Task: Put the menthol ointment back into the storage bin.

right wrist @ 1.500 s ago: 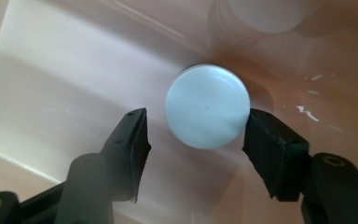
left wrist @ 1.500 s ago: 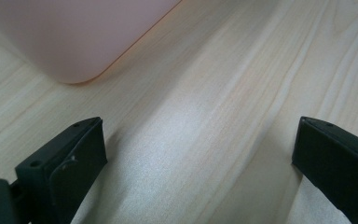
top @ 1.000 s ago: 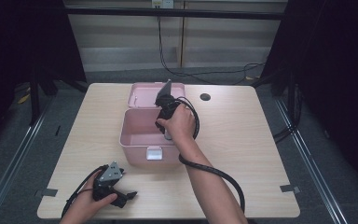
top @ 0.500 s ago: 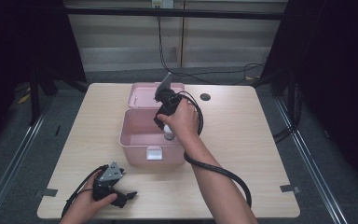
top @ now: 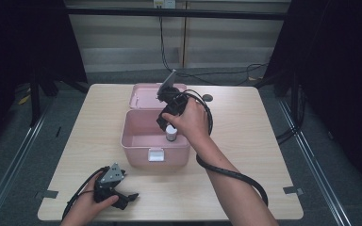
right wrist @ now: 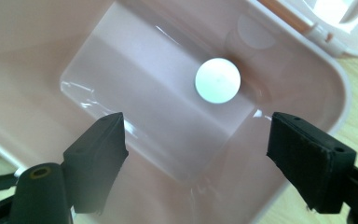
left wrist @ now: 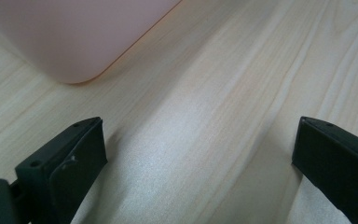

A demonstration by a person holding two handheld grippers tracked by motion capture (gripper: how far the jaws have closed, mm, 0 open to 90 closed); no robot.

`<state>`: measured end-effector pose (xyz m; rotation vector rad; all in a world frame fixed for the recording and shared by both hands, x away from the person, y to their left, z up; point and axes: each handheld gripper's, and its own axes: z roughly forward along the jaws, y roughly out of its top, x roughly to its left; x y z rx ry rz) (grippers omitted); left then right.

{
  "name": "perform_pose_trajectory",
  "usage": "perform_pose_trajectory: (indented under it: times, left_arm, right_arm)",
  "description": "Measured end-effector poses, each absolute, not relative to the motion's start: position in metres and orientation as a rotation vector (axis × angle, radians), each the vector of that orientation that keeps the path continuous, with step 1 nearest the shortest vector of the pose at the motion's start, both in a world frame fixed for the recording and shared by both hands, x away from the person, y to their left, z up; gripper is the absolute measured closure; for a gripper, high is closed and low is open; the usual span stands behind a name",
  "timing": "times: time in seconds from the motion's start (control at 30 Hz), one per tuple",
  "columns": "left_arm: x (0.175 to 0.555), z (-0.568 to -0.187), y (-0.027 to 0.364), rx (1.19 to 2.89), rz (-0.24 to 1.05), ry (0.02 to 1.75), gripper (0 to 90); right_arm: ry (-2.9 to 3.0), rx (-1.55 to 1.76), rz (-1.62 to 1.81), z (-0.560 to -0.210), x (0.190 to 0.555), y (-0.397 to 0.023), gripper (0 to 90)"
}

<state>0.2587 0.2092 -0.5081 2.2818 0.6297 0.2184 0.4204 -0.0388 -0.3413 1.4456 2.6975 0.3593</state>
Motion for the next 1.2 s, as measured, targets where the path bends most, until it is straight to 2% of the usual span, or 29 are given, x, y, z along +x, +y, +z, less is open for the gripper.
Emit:
perform_pose_trajectory:
  times: [1.2]
  left_arm:
    - [0.259,-0.508,0.209,2.282,0.219,0.630,2.2]
  right_arm:
    - [2.760,1.349,0.456,-0.298,0.390,-0.109,17.5]
